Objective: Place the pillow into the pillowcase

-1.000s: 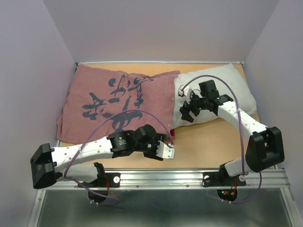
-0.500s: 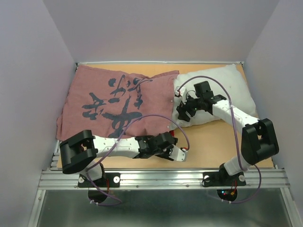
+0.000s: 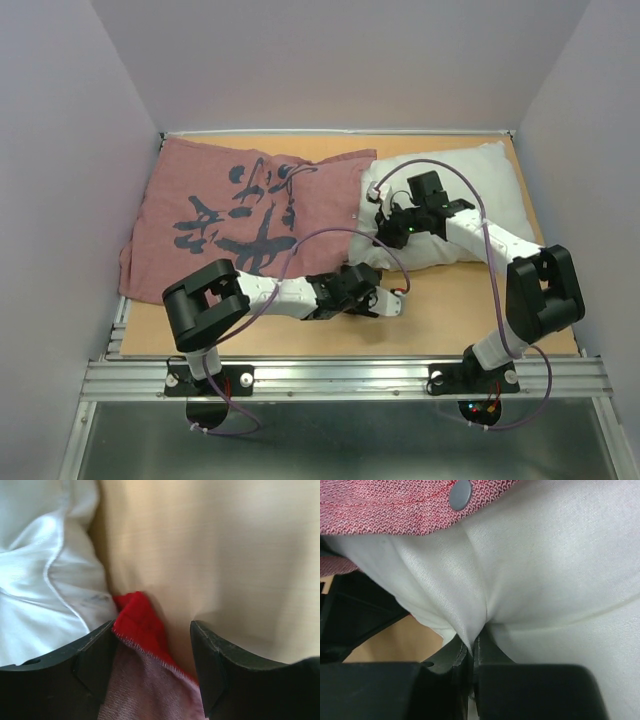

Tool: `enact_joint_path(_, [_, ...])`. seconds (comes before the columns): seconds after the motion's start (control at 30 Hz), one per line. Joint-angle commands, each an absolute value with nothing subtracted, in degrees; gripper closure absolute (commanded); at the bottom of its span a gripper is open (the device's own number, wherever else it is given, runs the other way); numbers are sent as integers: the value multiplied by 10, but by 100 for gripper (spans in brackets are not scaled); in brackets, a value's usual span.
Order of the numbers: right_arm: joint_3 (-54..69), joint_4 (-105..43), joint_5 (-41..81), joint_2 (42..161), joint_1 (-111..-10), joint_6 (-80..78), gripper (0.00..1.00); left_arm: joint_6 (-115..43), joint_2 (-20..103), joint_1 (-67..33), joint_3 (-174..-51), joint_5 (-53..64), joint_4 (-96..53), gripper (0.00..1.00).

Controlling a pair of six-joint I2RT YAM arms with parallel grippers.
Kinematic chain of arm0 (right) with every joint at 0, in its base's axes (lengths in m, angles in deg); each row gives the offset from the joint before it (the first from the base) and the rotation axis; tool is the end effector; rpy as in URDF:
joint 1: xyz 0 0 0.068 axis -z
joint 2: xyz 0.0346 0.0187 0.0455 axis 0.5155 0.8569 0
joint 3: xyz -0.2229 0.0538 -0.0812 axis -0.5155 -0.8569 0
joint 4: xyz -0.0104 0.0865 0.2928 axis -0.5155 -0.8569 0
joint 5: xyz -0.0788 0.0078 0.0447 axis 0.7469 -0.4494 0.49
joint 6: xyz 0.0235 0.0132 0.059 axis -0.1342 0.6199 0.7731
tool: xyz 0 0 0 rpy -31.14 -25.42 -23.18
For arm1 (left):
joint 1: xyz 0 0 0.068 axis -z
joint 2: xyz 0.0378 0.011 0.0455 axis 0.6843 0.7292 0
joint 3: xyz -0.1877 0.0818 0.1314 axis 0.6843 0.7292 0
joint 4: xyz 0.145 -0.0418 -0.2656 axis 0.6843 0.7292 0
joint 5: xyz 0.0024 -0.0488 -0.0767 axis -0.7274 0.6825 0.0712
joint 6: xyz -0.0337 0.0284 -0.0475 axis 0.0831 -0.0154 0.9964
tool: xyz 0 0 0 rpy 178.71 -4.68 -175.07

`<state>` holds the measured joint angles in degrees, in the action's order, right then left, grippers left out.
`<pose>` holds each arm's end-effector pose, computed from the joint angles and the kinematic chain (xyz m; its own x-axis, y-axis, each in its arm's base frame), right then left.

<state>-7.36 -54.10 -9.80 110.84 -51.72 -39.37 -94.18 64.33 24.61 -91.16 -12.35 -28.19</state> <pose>0.3391 0.1608 0.1643 -0.3134 -0.5609 -0.7663 -0.9204 0.3781 0.0996 0.1555 -0.3587 0.0898 0.4581 0.7605 -0.4603 0.7690 -0.0793 0.6343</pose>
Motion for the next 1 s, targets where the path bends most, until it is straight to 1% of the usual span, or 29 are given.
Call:
enact_joint_path(0.0, [-45, -567, -165, 1114, -526, -347, 99, -944, 627, 237, -934, -133, -282, 29])
enact_joint_path(0.03, [-26, -567, -183, 1120, -525, -335, 99, -944, 615, 242, -944, -133, -276, 29])
enact_joint_path(0.07, [-14, -567, -193, 1126, -526, -319, 99, -965, 591, 249, -956, -71, -263, 99])
enact_joint_path(0.1, [17, -565, -215, 1141, -526, -285, 99, -964, 582, 270, -993, -12, -221, 100])
enact_joint_path(0.17, [54, -560, -238, 1164, -526, -245, 99, -951, 565, 297, -1038, 17, -194, 100])
enact_joint_path(0.2, [70, -554, -249, 1175, -527, -196, 99, -944, 563, 312, -1067, 39, -151, 100])
enact_joint_path(0.23, [85, -532, -266, 1185, -528, -167, 99, -938, 562, 338, -1116, 58, -141, 100])
enact_joint_path(0.27, [107, -515, -273, 1205, -530, -109, 99, -938, 560, 349, -1137, 65, -131, 100])
enact_joint_path(0.33, [118, -467, -287, 1219, -533, -55, 99, -944, 560, 367, -1178, 89, -121, 100])
enact_joint_path(0.43, [99, -431, -293, 1235, -543, 7, 100, -958, 568, 369, -1195, 100, -85, 100])
enact_joint_path(0.5, [66, -413, -294, 1235, -548, 16, 99, -972, 565, 368, -1175, 98, -79, 100])
enact_joint_path(0.57, [26, -408, -288, 1231, -553, 14, 99, -978, 541, 365, -1128, 108, -77, 100])
enact_joint_path(0.63, [-36, -400, -290, 1228, -554, 13, 99, -942, 516, 361, -1088, 111, -87, 85])
enact_joint_path(0.67, [-67, -401, -290, 1227, -554, 8, 99, -919, 486, 356, -1080, 112, -96, 75])
enact_joint_path(0.7, [-68, -401, -291, 1224, -554, 5, 100, -889, 470, 351, -1077, 112, -99, 66])
enact_joint_path(0.73, [-94, -400, -289, 1216, -554, 6, 99, -859, 452, 343, -1084, 116, -98, 54])
enact_joint_path(0.77, [-101, -400, -290, 1212, -554, 4, 99, -791, 421, 330, -1092, 126, -94, 49])
enact_joint_path(0.8, [-108, -401, -291, 1206, -554, 4, 99, -760, 406, 314, -1102, 141, -80, 39])
enact_joint_path(0.83, [-111, -401, -288, 1196, -552, 5, 99, -732, 391, 266, -1120, 160, -72, 30])
enact_joint_path(0.9, [-114, -401, -283, 1185, -552, 9, 99, -674, 355, 214, -1139, 164, -42, 25])
enact_joint_path(0.93, [-114, -401, -278, 1180, -553, 14, 99, -660, 347, 169, -1158, 161, -29, 23])
enact_joint_path(0.97, [-118, -401, -276, 1171, -553, 25, 99, -630, 340, 144, -1169, 152, 6, 22])
